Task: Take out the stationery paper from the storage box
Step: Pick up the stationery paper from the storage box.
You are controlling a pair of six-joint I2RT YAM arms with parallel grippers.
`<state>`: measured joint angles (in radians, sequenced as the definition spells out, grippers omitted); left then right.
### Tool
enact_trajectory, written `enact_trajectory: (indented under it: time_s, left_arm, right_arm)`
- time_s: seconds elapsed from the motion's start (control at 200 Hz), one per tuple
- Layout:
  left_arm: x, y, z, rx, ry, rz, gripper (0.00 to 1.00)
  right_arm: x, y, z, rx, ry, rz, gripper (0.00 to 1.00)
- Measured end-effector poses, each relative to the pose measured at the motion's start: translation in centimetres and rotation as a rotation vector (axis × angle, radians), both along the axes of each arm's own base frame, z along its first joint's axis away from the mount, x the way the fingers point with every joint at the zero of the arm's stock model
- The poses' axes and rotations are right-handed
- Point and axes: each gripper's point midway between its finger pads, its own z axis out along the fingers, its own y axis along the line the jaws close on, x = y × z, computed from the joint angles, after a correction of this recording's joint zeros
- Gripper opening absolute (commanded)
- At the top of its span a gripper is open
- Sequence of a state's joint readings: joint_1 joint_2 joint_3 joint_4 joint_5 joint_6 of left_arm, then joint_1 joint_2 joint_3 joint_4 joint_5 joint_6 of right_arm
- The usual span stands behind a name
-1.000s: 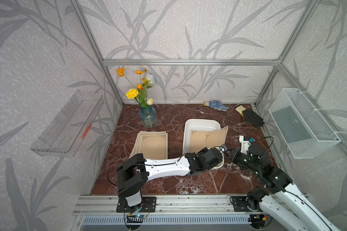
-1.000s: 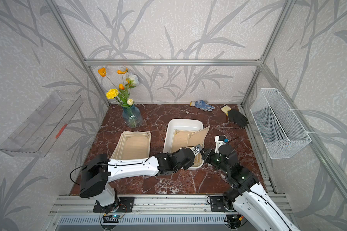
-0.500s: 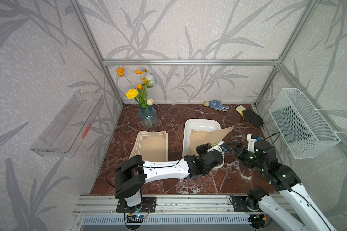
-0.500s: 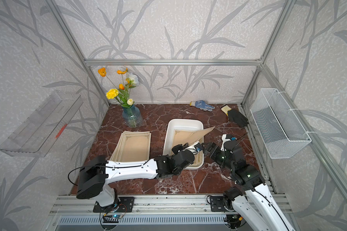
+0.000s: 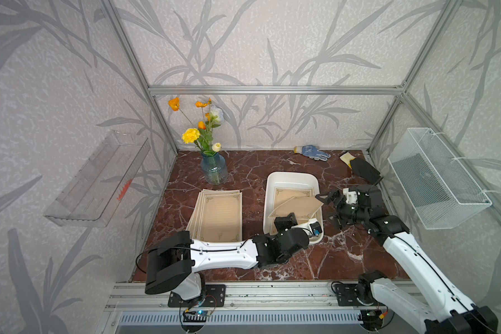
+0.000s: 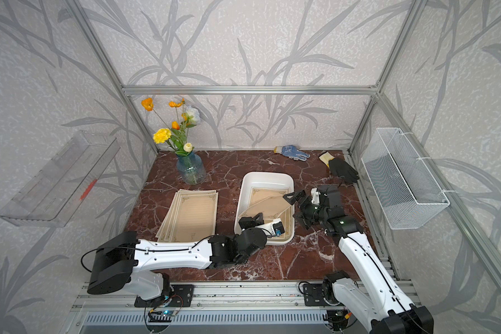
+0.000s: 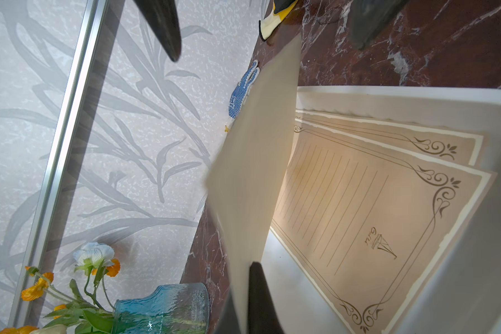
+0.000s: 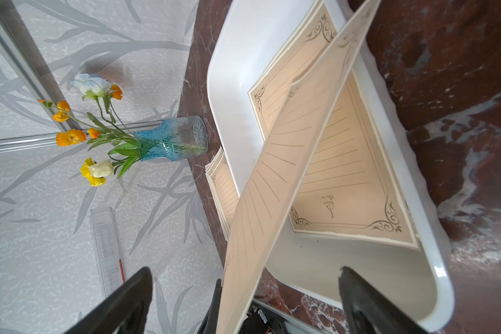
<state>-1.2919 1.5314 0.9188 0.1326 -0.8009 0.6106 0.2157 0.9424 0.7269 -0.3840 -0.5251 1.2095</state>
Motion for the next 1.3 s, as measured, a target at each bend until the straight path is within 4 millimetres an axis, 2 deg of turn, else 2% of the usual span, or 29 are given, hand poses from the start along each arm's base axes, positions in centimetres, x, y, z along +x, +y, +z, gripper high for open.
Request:
enact_trajectory:
  time_s: [0.14, 0.245, 0.495, 0.575, 0.645, 0.69, 0.755, 0.8, 0.895, 0.925, 0.97, 1.0, 1.03, 1.12, 1.2, 1.3]
  left_arm:
    - [0.0, 0.0, 0.2, 0.008, -0.016, 0.004, 0.0]
    - [-0.1, -0.1, 0.4, 0.008, -0.024, 0.0, 0.0]
    - [-1.2, -0.7, 0.1, 0.032, -0.044, -0.044, 0.0]
    - [-1.3, -0.7, -0.2, 0.047, -0.048, -0.052, 0.0]
    - [-1.3, -0.6, -0.2, 0.052, -0.055, -0.051, 0.0]
    - [-1.3, -0.6, 0.0, 0.051, -0.06, -0.049, 0.0]
    - [-1.3, -0.6, 0.2, 0.05, -0.068, -0.047, 0.03]
    - [-1.2, -0.6, 0.4, 0.049, -0.074, -0.046, 0.05]
    - [-1.2, -0.4, 1.1, 0.038, -0.086, -0.044, 0.21]
    - [-1.2, -0.3, 1.5, 0.031, -0.09, -0.042, 0.29]
    - [-1.2, 0.0, 2.1, 0.018, -0.097, -0.037, 0.44]
    - [-1.3, 0.3, 2.6, 0.001, -0.097, -0.032, 0.6]
    - [-1.4, 0.7, 3.2, -0.01, -0.095, -0.03, 0.72]
    - [-2.0, 2.3, 5.3, -0.085, -0.057, -0.037, 0.98]
    - [-3.1, 4.4, 7.9, -0.199, -0.001, -0.064, 1.0]
    - [-4.7, 7.8, 11.7, -0.373, 0.066, -0.119, 1.0]
  right_arm:
    - [-0.8, 0.0, -2.4, 0.028, 0.07, -0.018, 1.0]
    - [-1.2, 0.0, -4.1, 0.043, 0.116, -0.034, 0.95]
    - [0.6, 0.7, -5.3, 0.07, 0.13, -0.048, 0.74]
    - [1.2, 1.0, -5.6, 0.068, 0.132, -0.041, 0.59]
    - [1.6, 1.3, -5.6, 0.071, 0.13, -0.031, 0.41]
    - [1.9, 1.5, -5.5, 0.08, 0.13, -0.031, 0.27]
    - [2.2, 1.8, -5.1, 0.085, 0.114, -0.015, 0.01]
    - [2.4, 2.0, -4.7, 0.091, 0.105, -0.009, 0.0]
    - [3.0, 2.4, -3.3, 0.095, 0.066, 0.018, 0.0]
    - [3.3, 2.5, -2.6, 0.096, 0.046, 0.031, 0.0]
    - [3.8, 2.8, -1.2, 0.098, 0.009, 0.052, 0.0]
    - [4.1, 3.0, -0.2, 0.099, -0.02, 0.068, 0.0]
    - [4.5, 3.2, 0.9, 0.099, -0.046, 0.082, 0.0]
    - [5.7, 4.0, 4.9, 0.095, -0.155, 0.135, 0.0]
    - [6.6, 5.0, 8.6, 0.083, -0.26, 0.184, 0.0]
    - [7.1, 7.5, 13.0, 0.067, -0.387, 0.274, 0.0]
